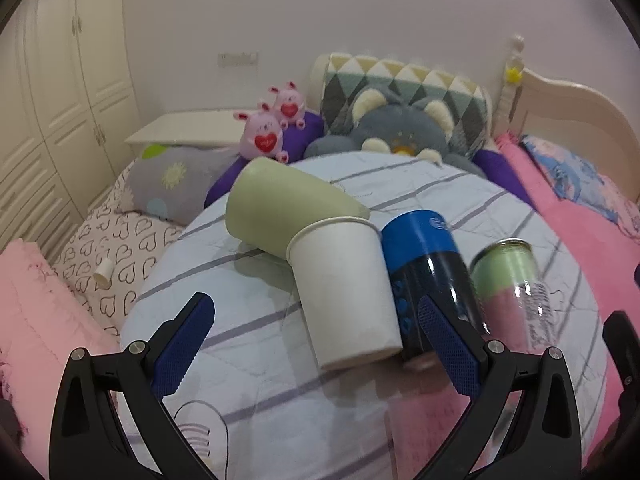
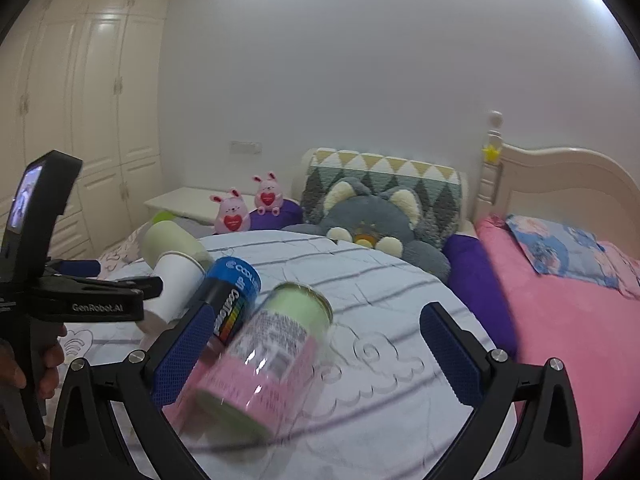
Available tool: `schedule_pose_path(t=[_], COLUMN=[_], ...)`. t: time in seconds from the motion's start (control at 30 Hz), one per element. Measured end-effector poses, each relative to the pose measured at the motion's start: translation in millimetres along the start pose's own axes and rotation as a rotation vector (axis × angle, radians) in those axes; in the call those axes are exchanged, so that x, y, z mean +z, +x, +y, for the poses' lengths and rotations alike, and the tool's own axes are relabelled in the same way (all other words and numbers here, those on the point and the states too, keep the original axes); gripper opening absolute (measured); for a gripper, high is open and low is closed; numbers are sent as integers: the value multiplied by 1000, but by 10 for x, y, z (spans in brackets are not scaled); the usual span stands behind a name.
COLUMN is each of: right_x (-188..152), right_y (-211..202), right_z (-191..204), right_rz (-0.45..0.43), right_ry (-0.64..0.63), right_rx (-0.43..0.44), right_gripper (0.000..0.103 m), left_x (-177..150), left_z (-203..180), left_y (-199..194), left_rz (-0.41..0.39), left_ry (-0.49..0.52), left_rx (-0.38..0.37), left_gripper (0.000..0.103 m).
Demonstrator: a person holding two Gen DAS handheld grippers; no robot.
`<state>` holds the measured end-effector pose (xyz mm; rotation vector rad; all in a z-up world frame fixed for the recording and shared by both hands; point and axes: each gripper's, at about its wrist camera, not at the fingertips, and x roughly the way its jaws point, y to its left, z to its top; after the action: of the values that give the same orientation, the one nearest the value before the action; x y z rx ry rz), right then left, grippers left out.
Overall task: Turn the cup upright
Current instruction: 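Move the left gripper to the white paper cup and close on it, then lift the white cup with the left gripper and rotate it upright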
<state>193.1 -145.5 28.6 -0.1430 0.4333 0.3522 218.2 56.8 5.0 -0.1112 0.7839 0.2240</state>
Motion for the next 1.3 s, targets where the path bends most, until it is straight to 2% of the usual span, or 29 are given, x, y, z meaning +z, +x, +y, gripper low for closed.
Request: schedule_pose_path(t=[0.23,0.63,0.67,0.73,0.8,0.83,1.0,1.3], right_x=[215,316,315,308,301,297,289,319], right_y=[392,912,932,951,958,956,948,845], right_z=[5,-89,-92,-91,-87,-92,-102,-71], right_rz=[37,120,123,129,130,128,129,106], right_ry=[-59,-33,-30,-24,-20,-19,-9,-12], right_rx=[66,153,157,164,176,179,184,188], right_gripper=[103,103,103,103,103,103,103,103], left_x=[111,216,209,185,153,144,118,172], left_z=[-20,-62,-41,-12,40,59,-21,25], left_y=[288,586,628,703,748,757,634,421], left_rz=[80,173,202,262,309,322,280,233], left_ry=[-1,18,2,-26,-80,-97,-43,-29], left_rx=[50,32,21,-22,-107,-121,-49,-24], left_gripper=[103,103,101,85,63,63,63,62])
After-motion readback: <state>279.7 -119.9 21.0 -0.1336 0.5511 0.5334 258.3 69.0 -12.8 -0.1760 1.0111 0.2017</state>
